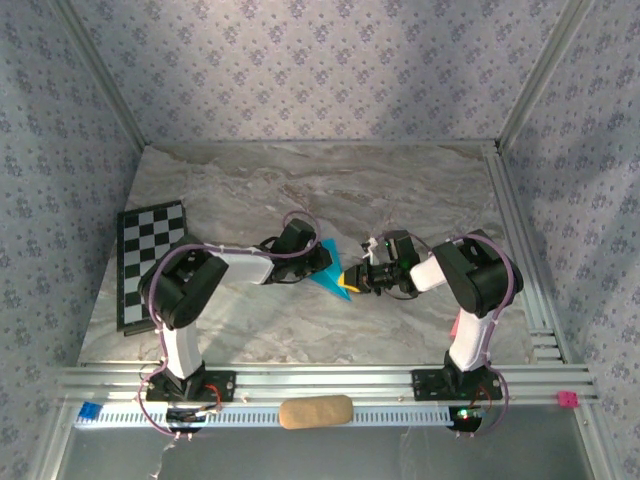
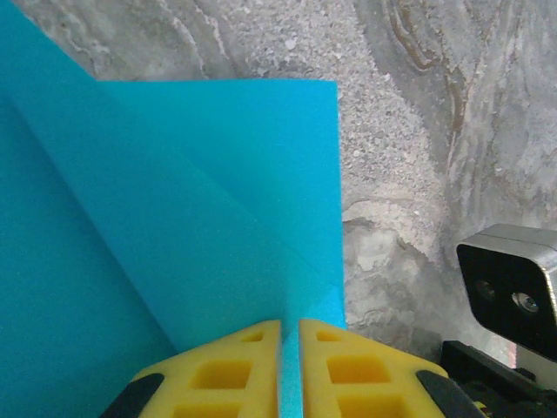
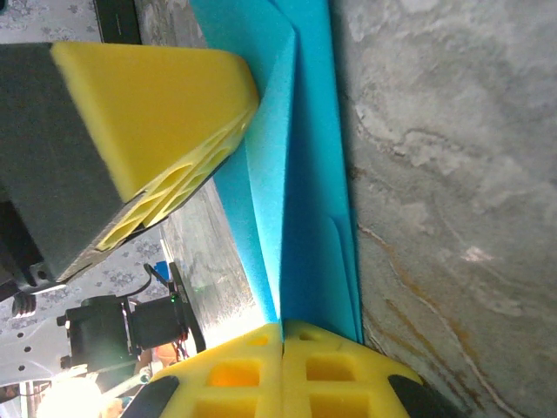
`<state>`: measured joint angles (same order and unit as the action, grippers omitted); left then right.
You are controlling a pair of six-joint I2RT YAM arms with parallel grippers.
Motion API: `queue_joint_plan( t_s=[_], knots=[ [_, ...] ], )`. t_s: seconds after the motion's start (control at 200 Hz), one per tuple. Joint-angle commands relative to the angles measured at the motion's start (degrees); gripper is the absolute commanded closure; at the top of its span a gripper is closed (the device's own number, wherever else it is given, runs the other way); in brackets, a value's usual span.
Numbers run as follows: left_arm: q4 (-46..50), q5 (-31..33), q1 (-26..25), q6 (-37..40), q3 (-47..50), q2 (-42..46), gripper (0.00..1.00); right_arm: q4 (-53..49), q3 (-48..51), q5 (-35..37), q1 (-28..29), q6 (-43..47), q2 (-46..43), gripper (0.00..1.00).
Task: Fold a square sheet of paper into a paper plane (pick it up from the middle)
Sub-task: Fourth fold the wing at the center of the table.
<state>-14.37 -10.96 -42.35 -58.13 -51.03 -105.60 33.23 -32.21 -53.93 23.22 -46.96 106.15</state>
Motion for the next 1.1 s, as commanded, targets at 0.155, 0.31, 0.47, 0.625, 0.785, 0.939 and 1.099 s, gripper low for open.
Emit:
queue_joint_plan(
  t_s=[0.155,0.31,0.47,0.625,0.785,0.939,1.099],
  knots=[
    [0.0,-0.6,0.6,0.4,-1.1,-1.1,0.85,-7.6,1.3,6.5,0.2,0.6,4.9,1.00],
    [-1.0,-0.1,0.6,1.0,0.0,0.5,0.79,-7.6,1.4,6.7,0.2,0.6,4.6,1.00],
    [0.0,5.1,0.4,0.9,3.2,5.2,0.72,-7.6,1.5,7.1,0.1,0.1,4.2,1.00],
    [3.0,7.9,0.5,-0.1,5.2,7.3,0.75,-7.3,1.4,7.3,0.1,-0.3,3.6,1.00],
    [5.1,6.0,0.5,-1.1,4.8,5.3,0.84,-6.9,1.5,7.4,0.2,-0.8,3.1,1.00],
    [5.9,6.0,-0.2,-2.0,5.8,5.0,0.87,-5.7,1.7,7.4,0.2,-1.9,2.3,1.00],
    [9.0,7.0,-1.0,-2.6,6.0,5.4,0.89,-6.0,1.8,7.6,0.8,-2.0,1.4,1.00]
  ],
)
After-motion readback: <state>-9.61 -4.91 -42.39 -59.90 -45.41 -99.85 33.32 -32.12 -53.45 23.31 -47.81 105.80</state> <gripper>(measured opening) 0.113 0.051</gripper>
